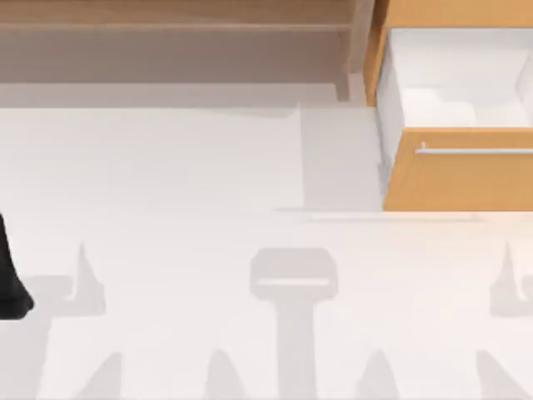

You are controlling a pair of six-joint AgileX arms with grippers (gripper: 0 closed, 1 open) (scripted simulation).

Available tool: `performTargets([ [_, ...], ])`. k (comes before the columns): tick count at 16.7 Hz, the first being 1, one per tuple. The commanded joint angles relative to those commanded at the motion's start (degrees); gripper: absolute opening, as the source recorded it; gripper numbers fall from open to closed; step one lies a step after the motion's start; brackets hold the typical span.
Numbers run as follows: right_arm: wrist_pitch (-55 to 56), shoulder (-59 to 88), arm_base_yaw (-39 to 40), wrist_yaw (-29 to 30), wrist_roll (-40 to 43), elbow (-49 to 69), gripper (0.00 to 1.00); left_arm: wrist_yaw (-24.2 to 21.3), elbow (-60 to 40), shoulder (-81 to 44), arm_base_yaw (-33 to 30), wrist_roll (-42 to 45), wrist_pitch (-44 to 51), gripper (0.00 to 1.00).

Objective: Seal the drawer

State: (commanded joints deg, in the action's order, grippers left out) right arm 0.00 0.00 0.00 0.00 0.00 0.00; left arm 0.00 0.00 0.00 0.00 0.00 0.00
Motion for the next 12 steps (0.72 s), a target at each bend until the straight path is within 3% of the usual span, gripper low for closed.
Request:
performTargets([
  [6, 5.55, 6.37, -2.74, -2.85, -0.07, 2.95, 1.00, 0.00, 0.00, 0.00, 0.00, 0.00, 0.00, 1.00],
  [12, 22.22, 31.53, -11.83, -11.37, -0.39, 11.42, 1.00, 0.00, 0.00, 0.00, 0.00, 0.00, 0.00, 1.00],
])
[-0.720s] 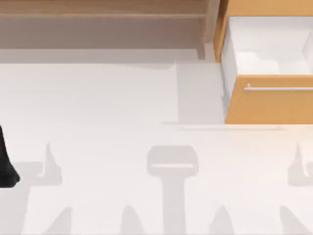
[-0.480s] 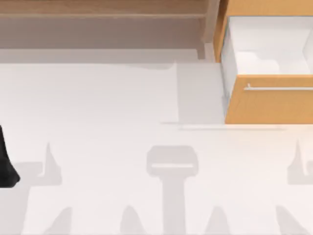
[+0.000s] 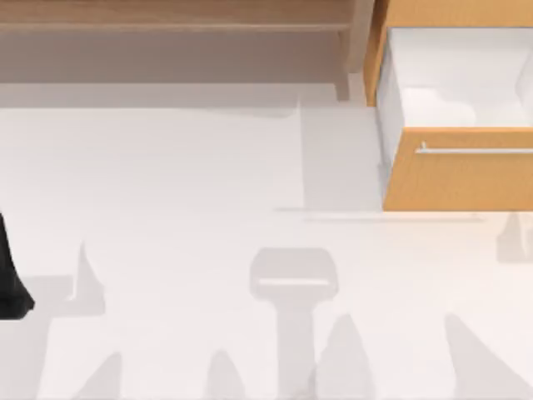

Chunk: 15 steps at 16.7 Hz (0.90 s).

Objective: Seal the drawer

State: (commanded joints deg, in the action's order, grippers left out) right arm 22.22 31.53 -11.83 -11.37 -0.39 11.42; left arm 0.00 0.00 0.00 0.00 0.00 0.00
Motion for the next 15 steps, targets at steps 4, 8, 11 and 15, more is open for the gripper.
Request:
performTargets([
  [4, 12.21, 19.60, -6.62, -6.31, -0.26, 6.21, 1.00, 0.00, 0.00, 0.00, 0.00, 0.00, 0.00, 1.00],
  [8, 21.65, 34.65, -11.52, -11.21, -0.48, 11.02, 1.00, 0.00, 0.00, 0.00, 0.00, 0.00, 0.00, 1.00],
  [11, 25.32, 40.03, -13.38, -13.18, -0.57, 12.94, 1.00, 0.00, 0.00, 0.00, 0.00, 0.00, 0.00, 1.00],
  [15, 25.77, 40.66, -13.61, -13.43, -0.57, 13.18, 1.00, 0.00, 0.00, 0.00, 0.00, 0.00, 0.00, 1.00],
])
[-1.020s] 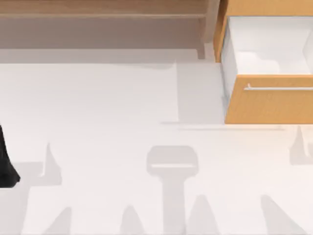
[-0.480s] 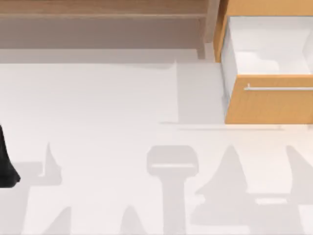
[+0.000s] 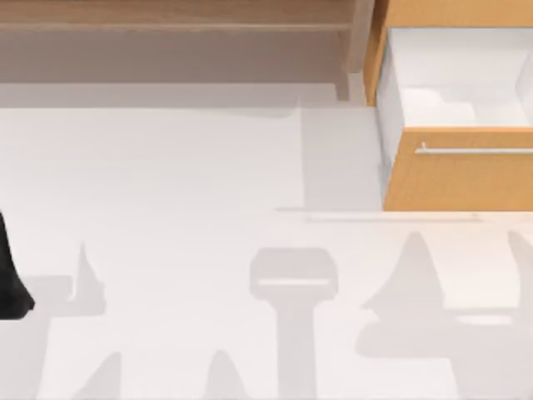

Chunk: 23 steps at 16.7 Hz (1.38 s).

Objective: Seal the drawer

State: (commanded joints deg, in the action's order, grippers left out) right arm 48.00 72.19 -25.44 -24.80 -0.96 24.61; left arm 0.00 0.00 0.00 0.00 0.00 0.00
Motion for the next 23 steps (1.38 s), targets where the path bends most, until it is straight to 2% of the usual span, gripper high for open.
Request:
performTargets([
  [4, 1.51, 0.33, 0.88, 1.11, 1.87, -1.12, 1.00, 0.00, 0.00, 0.00, 0.00, 0.00, 0.00, 1.00],
  [8, 9.17, 4.40, 4.53, 6.62, 12.47, -5.57, 1.00, 0.00, 0.00, 0.00, 0.00, 0.00, 0.00, 1.00],
  [15, 27.70, 19.71, 17.95, 23.17, 44.63, -13.90, 1.00, 0.00, 0.00, 0.00, 0.00, 0.00, 0.00, 1.00],
  [20, 40.70, 31.71, 31.09, 35.49, 68.75, -14.84, 1.00, 0.00, 0.00, 0.00, 0.00, 0.00, 0.00, 1.00],
  [23, 47.07, 36.96, 38.46, 41.46, 80.50, -13.89, 1.00, 0.00, 0.00, 0.00, 0.00, 0.00, 0.00, 1.00],
])
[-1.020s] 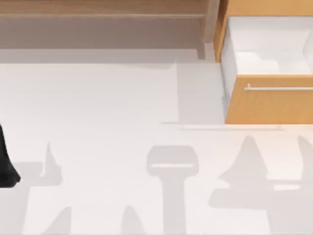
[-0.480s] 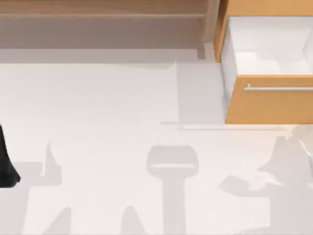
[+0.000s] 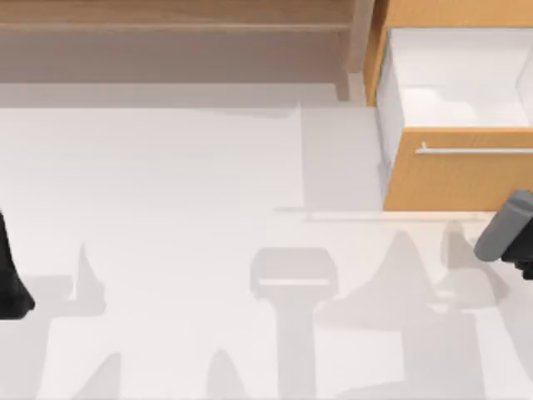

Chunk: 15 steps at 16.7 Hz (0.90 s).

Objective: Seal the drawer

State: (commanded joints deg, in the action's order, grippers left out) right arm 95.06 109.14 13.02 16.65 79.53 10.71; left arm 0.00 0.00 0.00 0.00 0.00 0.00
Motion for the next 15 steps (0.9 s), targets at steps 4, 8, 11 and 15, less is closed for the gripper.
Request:
performTargets([
  [4, 5.10, 3.80, 6.22, 4.62, 8.78, 1.42, 1.00, 0.00, 0.00, 0.00, 0.00, 0.00, 0.00, 1.00],
  [8, 5.61, 4.17, 6.84, 5.04, 9.56, 1.61, 1.00, 0.00, 0.00, 0.00, 0.00, 0.00, 0.00, 1.00],
  [11, 5.37, 4.29, 6.59, 4.87, 9.49, 1.60, 1.00, 0.00, 0.00, 0.00, 0.00, 0.00, 0.00, 1.00],
  [15, 2.85, 4.73, 5.41, 3.62, 9.59, 4.97, 1.00, 0.00, 0.00, 0.00, 0.00, 0.00, 0.00, 1.00],
])
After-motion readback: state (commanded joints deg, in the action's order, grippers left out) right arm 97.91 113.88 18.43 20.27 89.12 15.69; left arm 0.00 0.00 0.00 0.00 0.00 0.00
